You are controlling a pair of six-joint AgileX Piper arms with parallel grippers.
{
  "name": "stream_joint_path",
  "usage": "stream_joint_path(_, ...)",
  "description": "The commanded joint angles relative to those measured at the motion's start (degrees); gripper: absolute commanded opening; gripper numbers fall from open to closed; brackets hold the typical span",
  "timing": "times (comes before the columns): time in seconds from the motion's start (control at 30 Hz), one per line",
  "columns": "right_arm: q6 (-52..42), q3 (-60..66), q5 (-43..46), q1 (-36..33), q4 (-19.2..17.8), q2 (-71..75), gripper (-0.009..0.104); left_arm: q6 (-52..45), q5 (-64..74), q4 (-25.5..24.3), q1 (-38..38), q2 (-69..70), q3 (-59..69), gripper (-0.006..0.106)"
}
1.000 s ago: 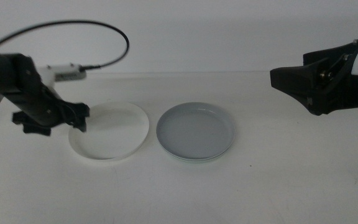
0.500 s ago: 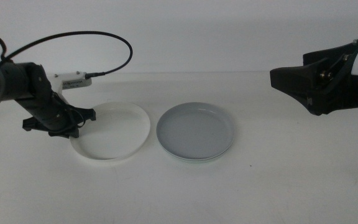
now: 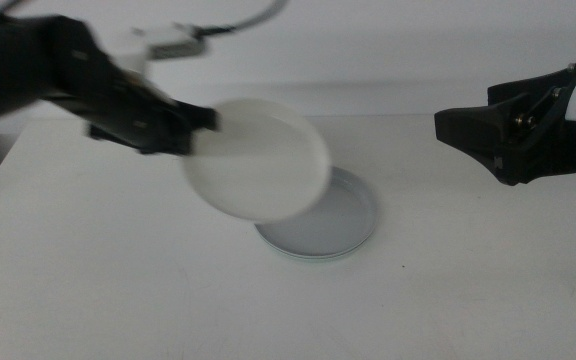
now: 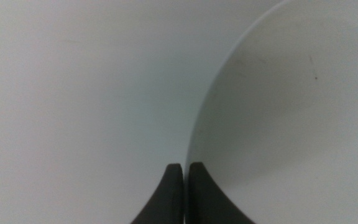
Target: Stack the three bowls on top of each other.
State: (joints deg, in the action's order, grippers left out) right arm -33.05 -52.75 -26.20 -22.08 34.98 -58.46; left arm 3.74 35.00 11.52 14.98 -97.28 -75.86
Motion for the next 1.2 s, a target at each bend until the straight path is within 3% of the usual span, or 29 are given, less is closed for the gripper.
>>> stream_joint_path(0.0, -0.7, -1.2, 3.3, 0.0, 0.9, 1.0, 0.054, 0.9, -4.4, 1.1, 3.0, -0.3, -3.3, 0.000)
stream_joint_path(0.5, -0.7, -1.2, 3.4, 0.0, 0.9, 1.0, 0.054, 0.1, -7.3, 1.2, 7.3, -16.5, -14.7, 0.004)
stream_joint_path(0.6, -0.7, -1.2, 3.4, 0.0, 0.9, 1.0, 0.054, -1.8, -7.1, 1.2, 7.3, -16.7, -14.7, 0.021)
stream_joint_path(0.83, -0.7, -1.2, 3.4, 0.0, 0.9, 1.0, 0.054, -5.1, -5.0, -0.6, 6.3, -12.2, -14.8, 0.090)
stream_joint_path(0.93, -0.7, -1.2, 3.4, 0.0, 0.9, 1.0, 0.054, -5.2, -3.0, -2.8, 3.3, -6.6, -14.9, 0.102)
stream_joint_path(1.17, -0.7, -1.2, 3.4, 0.0, 0.9, 1.0, 0.054, -5.1, -4.5, -3.4, -2.5, 6.1, -14.9, 0.102)
